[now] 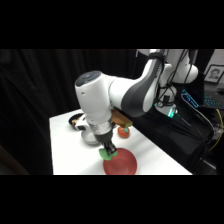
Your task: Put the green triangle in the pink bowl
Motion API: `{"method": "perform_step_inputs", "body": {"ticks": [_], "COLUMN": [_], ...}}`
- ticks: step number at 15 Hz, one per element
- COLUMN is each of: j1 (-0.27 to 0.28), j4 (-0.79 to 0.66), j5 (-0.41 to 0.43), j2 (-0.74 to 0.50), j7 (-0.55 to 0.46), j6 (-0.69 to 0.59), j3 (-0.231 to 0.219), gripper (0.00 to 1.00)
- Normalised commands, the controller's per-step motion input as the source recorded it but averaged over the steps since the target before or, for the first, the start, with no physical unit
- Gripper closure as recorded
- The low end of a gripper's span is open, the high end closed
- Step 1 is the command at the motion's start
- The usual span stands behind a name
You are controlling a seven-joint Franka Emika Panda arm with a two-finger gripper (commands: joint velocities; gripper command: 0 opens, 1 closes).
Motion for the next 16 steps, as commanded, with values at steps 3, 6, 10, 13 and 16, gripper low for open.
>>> {"method": "perform_step_inputs", "body": {"ticks": [3, 6, 10, 13, 16], "j1": [0.03, 0.035, 0.029, 0.018, -0.001], "j4": [-0.48, -0.33, -0.17, -0.06, 0.0], "j5": [-0.078, -0.09, -0.087, -0.089, -0.064], "j2": [-0.32, -0.16, -0.03, 0.05, 0.07], "j7": [0.1, 0.08, 0.05, 0.02, -0.02], "j6": [0.33, 0.37, 0.34, 0.3, 0.25], "j3": [0.062, 0.05, 0.031, 0.015, 0.015], "gripper": [0.95, 0.95, 0.95, 0.96, 0.59]}}
